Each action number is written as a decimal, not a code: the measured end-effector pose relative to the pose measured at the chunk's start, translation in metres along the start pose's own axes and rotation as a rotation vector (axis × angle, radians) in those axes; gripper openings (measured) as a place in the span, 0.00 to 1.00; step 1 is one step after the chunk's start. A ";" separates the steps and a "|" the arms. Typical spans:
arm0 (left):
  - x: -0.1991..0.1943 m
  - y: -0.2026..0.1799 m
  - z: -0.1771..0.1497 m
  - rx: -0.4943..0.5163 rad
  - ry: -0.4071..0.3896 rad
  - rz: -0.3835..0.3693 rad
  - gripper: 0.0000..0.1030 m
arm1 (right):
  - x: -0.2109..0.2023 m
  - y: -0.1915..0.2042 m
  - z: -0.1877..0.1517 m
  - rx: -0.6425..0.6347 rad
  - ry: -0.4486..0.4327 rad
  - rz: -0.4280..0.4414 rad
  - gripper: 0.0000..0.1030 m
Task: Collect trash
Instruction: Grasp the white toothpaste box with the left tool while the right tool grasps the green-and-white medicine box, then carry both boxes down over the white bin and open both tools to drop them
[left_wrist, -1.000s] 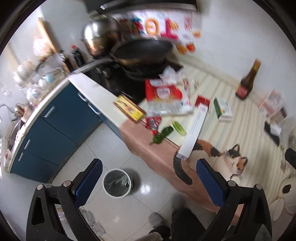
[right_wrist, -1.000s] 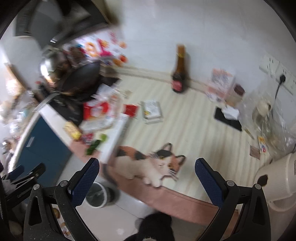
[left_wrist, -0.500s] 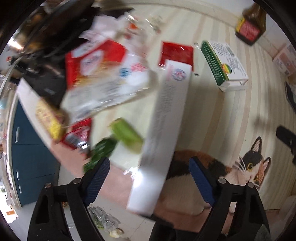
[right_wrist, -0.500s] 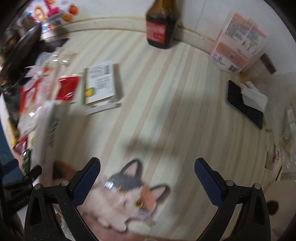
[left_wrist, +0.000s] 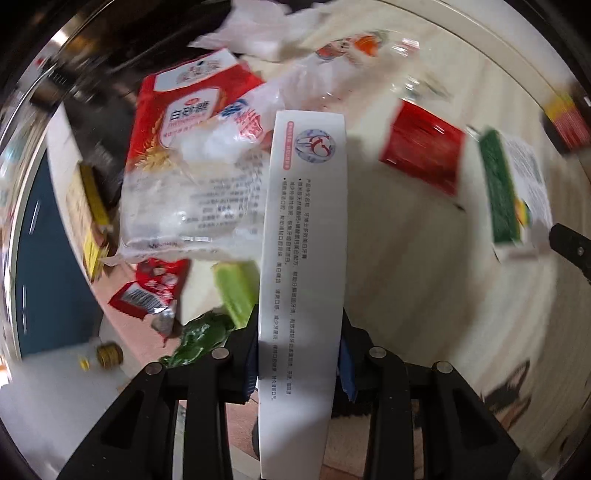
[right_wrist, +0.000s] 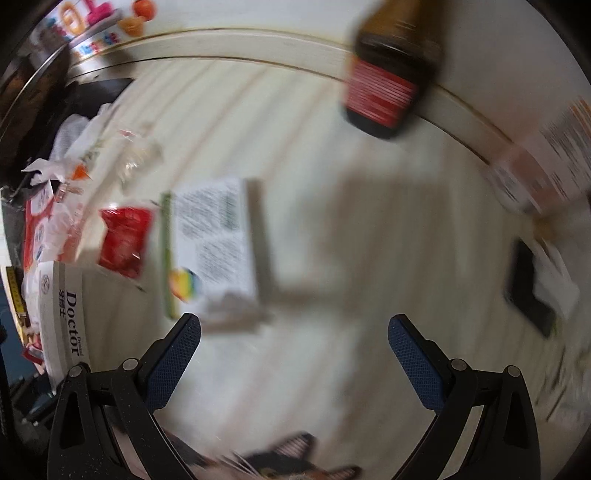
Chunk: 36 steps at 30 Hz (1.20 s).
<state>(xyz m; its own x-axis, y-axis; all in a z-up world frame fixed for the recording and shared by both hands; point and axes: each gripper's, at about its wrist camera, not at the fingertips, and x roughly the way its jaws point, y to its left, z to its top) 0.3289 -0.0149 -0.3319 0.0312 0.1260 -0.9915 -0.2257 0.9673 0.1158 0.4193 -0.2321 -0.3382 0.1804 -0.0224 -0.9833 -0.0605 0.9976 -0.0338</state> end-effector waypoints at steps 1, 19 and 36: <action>0.002 0.004 0.001 -0.007 0.007 0.001 0.30 | 0.003 0.008 0.004 -0.013 0.000 0.003 0.99; -0.019 0.013 -0.002 -0.023 -0.016 -0.033 0.30 | 0.026 0.075 0.021 -0.122 0.060 0.025 0.67; -0.123 0.144 -0.084 -0.176 -0.248 -0.153 0.30 | -0.120 0.112 -0.067 -0.138 -0.110 0.114 0.67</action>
<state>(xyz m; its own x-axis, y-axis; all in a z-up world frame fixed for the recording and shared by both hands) 0.2108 0.0904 -0.1979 0.3088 0.0533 -0.9496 -0.3638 0.9291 -0.0661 0.3250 -0.1220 -0.2358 0.2703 0.1048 -0.9571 -0.2192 0.9746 0.0448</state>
